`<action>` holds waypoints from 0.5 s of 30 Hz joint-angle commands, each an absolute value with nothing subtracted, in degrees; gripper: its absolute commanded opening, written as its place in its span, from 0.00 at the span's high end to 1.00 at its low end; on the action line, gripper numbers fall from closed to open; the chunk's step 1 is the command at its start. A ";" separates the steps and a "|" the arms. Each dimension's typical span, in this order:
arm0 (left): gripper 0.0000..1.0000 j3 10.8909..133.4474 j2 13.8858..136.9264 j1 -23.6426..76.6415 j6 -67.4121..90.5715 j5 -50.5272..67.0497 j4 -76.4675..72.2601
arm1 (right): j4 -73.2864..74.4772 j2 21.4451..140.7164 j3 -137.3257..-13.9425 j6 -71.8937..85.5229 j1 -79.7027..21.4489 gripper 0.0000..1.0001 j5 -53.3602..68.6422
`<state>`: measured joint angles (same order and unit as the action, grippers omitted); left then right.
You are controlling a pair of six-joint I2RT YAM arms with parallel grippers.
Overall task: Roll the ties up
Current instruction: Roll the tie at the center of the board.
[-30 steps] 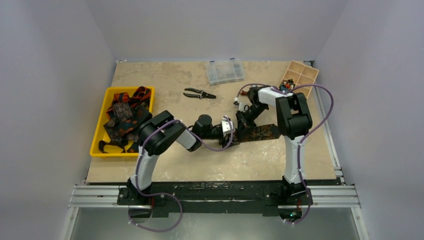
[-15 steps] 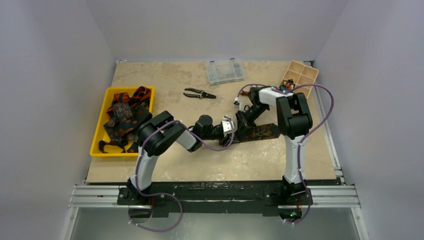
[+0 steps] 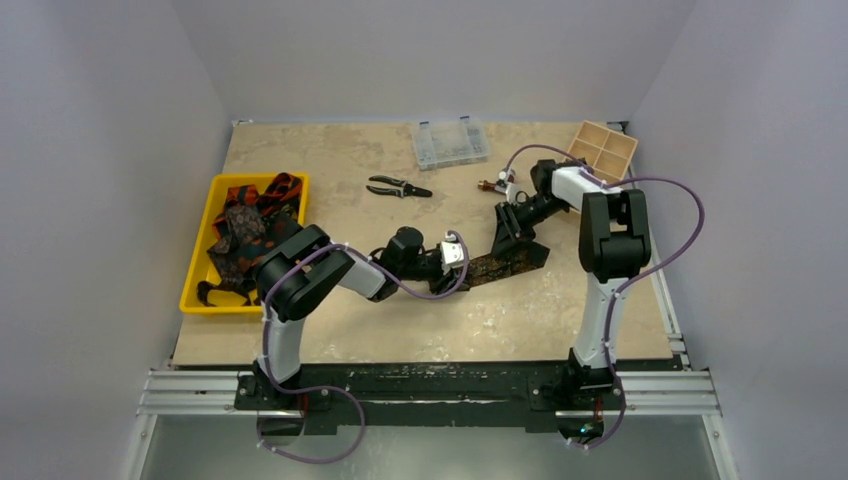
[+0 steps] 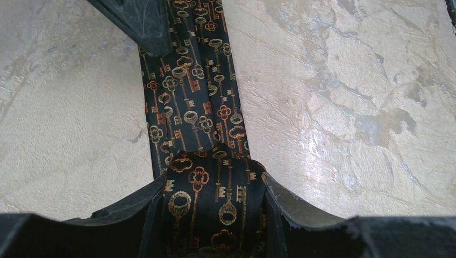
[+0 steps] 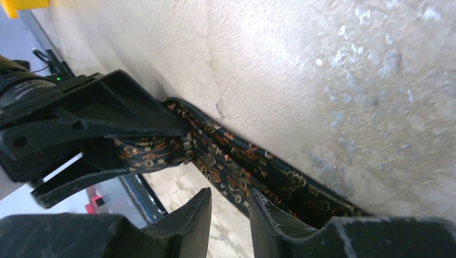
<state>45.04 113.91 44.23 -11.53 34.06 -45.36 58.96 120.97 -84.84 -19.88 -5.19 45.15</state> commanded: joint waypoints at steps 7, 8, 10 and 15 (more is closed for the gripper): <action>0.96 45.90 112.90 42.46 -10.56 33.54 -31.25 | 52.56 121.62 -81.36 -18.06 -7.61 0.71 30.88; 0.95 45.97 112.13 42.41 -9.43 33.21 -31.70 | 52.10 121.98 -80.99 -17.98 -7.81 0.72 29.12; 0.92 46.09 109.71 42.37 -6.83 32.09 -32.70 | 51.23 122.79 -80.89 -17.84 -7.89 0.72 26.04; 0.90 48.33 104.68 42.46 -3.47 27.32 -29.37 | 50.73 123.23 -81.34 -18.39 -8.33 0.71 22.12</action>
<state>46.76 109.51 43.05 -7.51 32.18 -35.48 54.74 120.81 -82.76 -15.99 -7.79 35.88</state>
